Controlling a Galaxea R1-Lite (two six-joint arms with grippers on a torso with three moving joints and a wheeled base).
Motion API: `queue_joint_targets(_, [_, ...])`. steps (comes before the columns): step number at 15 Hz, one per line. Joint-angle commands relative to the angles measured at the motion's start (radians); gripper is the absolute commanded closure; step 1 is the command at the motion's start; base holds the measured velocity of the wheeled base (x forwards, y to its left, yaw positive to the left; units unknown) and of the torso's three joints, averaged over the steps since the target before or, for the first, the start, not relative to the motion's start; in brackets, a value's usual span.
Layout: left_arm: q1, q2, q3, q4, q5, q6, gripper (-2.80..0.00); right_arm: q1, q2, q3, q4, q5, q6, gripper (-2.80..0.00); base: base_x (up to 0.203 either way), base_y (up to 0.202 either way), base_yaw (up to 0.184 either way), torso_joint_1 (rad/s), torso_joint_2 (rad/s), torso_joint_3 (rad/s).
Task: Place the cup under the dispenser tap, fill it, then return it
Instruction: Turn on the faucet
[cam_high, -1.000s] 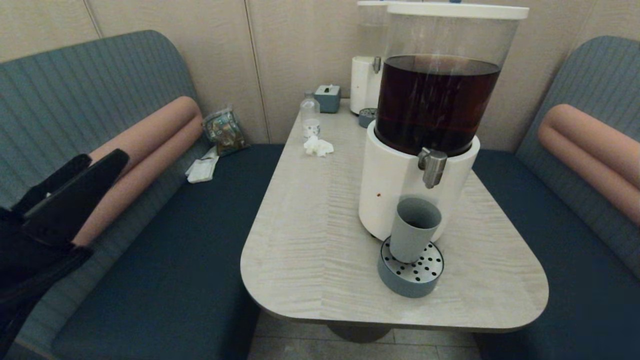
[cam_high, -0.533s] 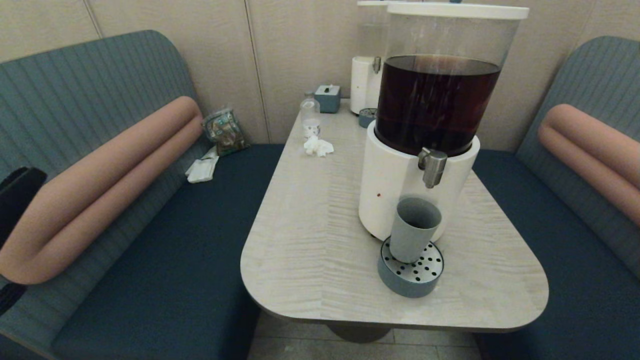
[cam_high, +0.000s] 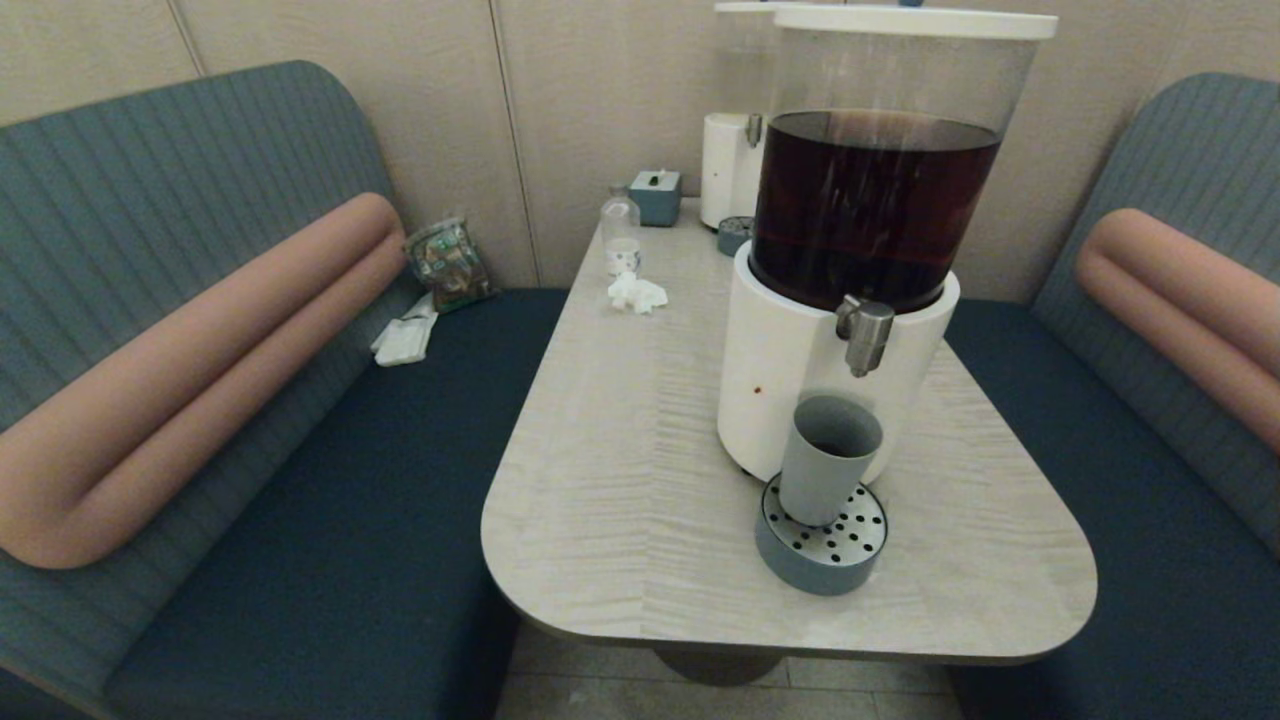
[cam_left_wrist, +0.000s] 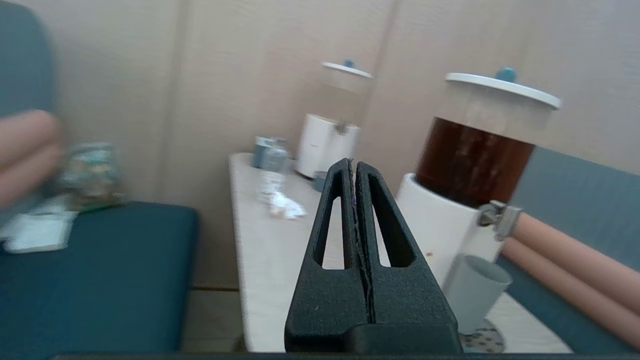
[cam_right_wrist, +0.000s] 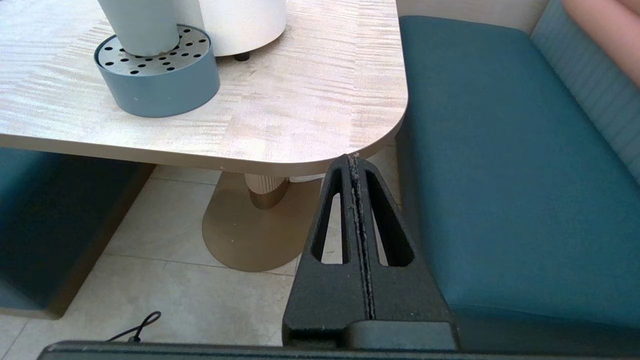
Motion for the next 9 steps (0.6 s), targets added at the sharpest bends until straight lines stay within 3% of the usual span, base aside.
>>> queue_joint_targets(1, [0.048, -0.216, 0.008, 0.136, 0.001, 0.004, 0.0, 0.0, 0.0, 0.0, 0.0, 0.0, 0.0, 0.0, 0.0, 0.0, 0.0, 0.0, 0.0, 0.0])
queue_joint_targets(3, [0.083, -0.24, 0.059, 0.107, 0.018, 0.014, 0.0, 0.0, 0.0, 0.0, 0.0, 0.0, 0.0, 0.0, 0.0, 0.0, 0.0, 0.0, 0.0, 0.0])
queue_joint_targets(5, [0.135, -0.311, 0.065, 0.174, 0.002, 0.051, 0.0, 0.0, 0.0, 0.0, 0.0, 0.0, 0.0, 0.0, 0.0, 0.0, 0.0, 0.0, 0.0, 0.0])
queue_joint_targets(7, [0.151, -0.451, 0.068, 0.358, -0.01, 0.095, 0.0, 0.0, 0.0, 0.0, 0.0, 0.0, 0.0, 0.0, 0.0, 0.0, 0.0, 0.0, 0.0, 0.0])
queue_joint_targets(9, [0.16, -0.519, 0.07, 0.6, -0.01, 0.181, 0.0, 0.0, 0.0, 0.0, 0.0, 0.0, 0.0, 0.0, 0.0, 0.0, 0.0, 0.0, 0.0, 0.0])
